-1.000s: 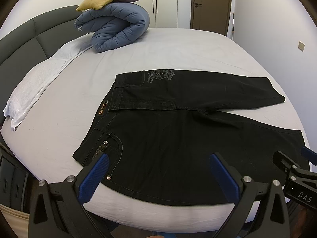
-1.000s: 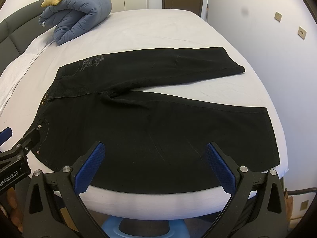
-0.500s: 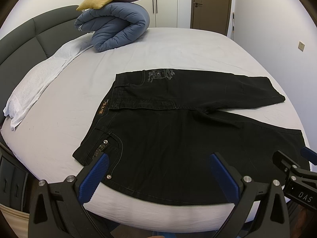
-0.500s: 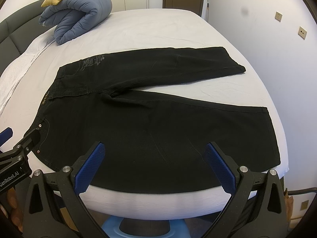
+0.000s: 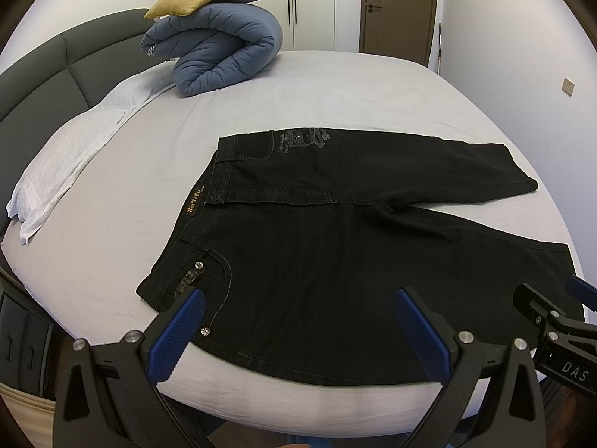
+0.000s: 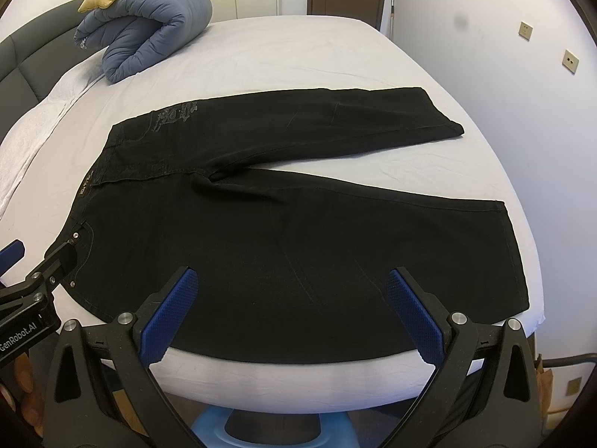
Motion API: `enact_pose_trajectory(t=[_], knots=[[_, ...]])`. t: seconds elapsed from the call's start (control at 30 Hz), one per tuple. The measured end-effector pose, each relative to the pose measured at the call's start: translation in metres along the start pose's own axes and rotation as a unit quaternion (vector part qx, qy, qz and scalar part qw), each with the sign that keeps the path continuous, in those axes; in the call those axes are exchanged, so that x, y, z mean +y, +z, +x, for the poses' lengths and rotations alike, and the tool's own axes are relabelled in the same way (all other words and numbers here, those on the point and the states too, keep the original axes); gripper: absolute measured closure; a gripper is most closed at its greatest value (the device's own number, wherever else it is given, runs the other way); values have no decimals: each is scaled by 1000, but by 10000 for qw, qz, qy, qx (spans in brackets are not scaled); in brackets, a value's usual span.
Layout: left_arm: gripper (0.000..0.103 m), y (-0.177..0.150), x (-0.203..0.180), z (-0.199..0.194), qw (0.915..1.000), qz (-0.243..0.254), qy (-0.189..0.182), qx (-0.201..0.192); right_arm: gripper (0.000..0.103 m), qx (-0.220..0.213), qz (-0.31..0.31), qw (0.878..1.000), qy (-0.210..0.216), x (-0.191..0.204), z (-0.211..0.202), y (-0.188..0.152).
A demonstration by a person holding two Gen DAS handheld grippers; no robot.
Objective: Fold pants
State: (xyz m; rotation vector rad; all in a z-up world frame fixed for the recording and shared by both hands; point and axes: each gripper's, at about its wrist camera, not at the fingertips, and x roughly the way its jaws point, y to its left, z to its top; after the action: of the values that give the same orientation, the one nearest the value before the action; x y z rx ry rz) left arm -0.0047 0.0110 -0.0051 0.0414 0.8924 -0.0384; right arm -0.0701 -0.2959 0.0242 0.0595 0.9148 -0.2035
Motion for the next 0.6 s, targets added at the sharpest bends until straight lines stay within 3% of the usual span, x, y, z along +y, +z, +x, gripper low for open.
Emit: enact_pose_trajectory(t=[0.6], knots=[[0, -1, 0, 1, 10000, 2, -1, 6, 0, 5, -25, 10000, 15, 5, -1, -5]])
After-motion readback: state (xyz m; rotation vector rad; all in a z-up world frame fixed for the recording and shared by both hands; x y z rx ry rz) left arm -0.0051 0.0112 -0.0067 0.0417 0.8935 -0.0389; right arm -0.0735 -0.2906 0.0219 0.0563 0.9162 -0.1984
